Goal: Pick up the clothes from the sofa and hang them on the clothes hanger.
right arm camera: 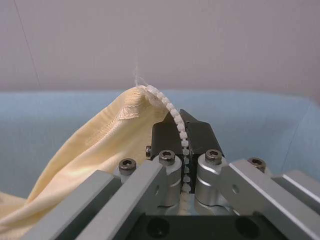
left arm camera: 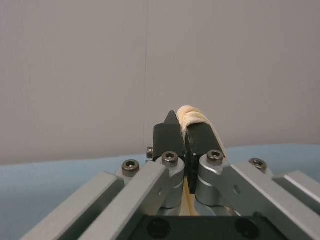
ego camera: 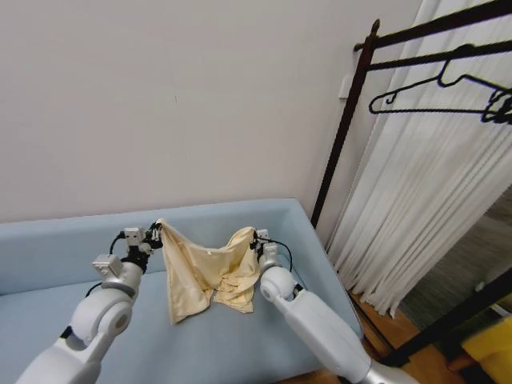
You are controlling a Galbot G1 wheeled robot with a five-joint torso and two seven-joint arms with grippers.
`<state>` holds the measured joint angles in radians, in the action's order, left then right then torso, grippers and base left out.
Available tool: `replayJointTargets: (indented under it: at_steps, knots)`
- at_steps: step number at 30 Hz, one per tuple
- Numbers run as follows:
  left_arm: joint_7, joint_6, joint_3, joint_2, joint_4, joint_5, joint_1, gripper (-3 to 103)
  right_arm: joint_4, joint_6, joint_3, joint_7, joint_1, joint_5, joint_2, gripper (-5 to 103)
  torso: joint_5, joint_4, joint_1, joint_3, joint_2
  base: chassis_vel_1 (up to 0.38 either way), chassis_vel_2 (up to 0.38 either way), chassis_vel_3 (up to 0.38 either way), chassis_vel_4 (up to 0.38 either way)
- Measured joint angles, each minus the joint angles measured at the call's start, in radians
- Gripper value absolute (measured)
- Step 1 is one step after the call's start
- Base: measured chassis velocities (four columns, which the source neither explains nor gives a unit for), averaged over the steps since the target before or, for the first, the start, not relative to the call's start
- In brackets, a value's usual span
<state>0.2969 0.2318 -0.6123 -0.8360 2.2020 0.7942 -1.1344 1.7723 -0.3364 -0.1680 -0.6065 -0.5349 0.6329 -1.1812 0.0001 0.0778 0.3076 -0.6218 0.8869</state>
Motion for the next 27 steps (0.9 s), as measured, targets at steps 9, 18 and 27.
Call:
replayJointTargets:
  at_steps: [9,18,27]
  knots:
    - [0.022,0.000,-0.009,0.090,0.011,0.086,0.125,1,0.120,-0.056,0.033,0.018,0.166,0.157,0.101,1,-0.0001,0.0001,0.000,0.000,0.000,0.000,0.000,0.000,0.000]
    - [0.046,0.007,-0.083,0.199,-0.009,0.194,0.236,1,0.199,-0.091,0.078,0.060,0.277,0.321,0.191,1,-0.0001,0.0000,0.000,0.000,0.000,0.000,0.000,0.000,0.000]
    - [0.046,0.024,-0.155,0.279,-0.013,0.278,0.283,1,0.216,-0.111,0.109,0.102,0.404,0.461,0.257,1,0.0000,0.0001,0.000,0.000,0.000,0.000,0.000,0.000,0.000]
